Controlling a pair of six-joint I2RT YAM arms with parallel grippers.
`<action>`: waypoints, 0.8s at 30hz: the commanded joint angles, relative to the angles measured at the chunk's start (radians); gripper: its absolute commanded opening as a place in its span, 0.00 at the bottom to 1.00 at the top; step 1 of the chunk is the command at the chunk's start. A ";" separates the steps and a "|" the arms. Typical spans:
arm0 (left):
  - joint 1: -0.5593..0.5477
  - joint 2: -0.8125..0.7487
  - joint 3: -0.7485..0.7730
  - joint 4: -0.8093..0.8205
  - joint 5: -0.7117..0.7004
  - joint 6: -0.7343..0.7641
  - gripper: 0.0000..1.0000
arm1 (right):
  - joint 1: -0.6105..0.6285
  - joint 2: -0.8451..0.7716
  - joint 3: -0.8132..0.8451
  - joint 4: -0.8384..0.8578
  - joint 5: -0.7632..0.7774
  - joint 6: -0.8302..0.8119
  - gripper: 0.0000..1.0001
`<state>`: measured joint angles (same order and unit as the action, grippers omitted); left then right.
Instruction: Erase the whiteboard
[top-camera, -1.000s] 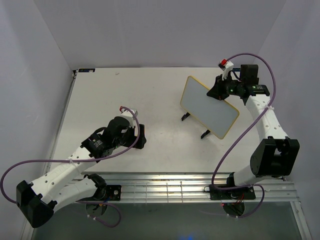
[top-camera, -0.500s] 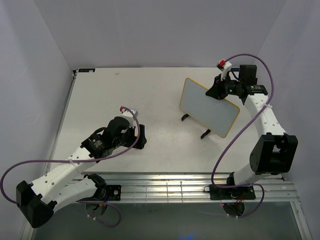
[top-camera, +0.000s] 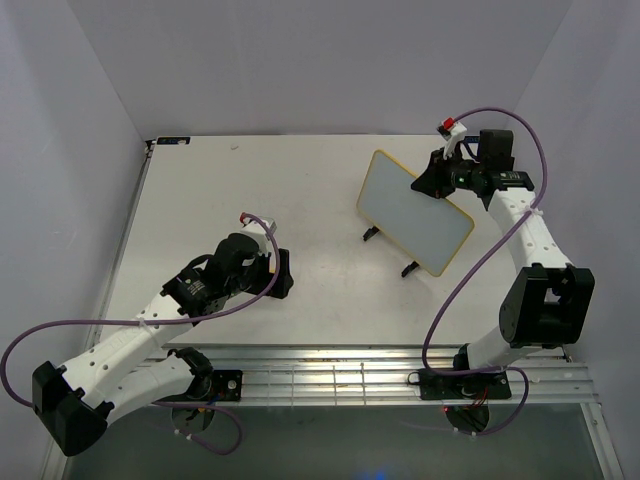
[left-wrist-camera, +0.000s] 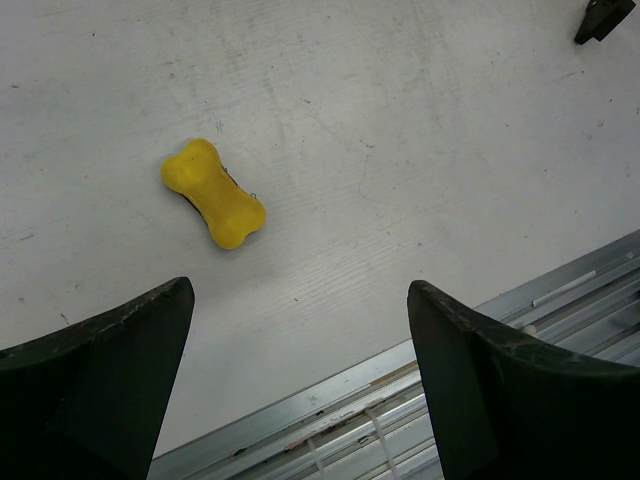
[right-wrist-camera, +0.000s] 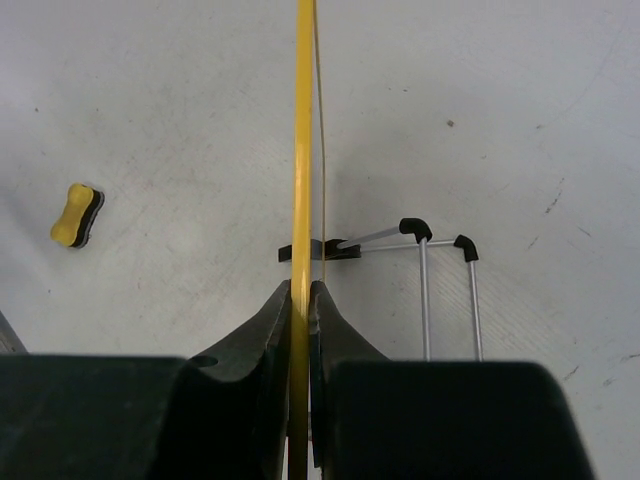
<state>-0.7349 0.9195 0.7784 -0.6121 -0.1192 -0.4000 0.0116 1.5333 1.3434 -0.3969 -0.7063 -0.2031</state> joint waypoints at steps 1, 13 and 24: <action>0.003 -0.015 -0.002 0.018 0.012 0.010 0.98 | -0.001 0.007 0.011 0.046 -0.025 0.065 0.08; 0.003 -0.016 -0.004 0.021 0.020 0.010 0.98 | 0.001 0.004 -0.038 0.066 -0.018 0.056 0.08; 0.003 -0.016 -0.005 0.023 0.020 0.010 0.98 | 0.001 0.008 -0.092 0.066 0.053 0.010 0.25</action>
<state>-0.7349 0.9199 0.7780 -0.6052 -0.1116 -0.3996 0.0105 1.5570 1.2613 -0.3447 -0.6689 -0.1688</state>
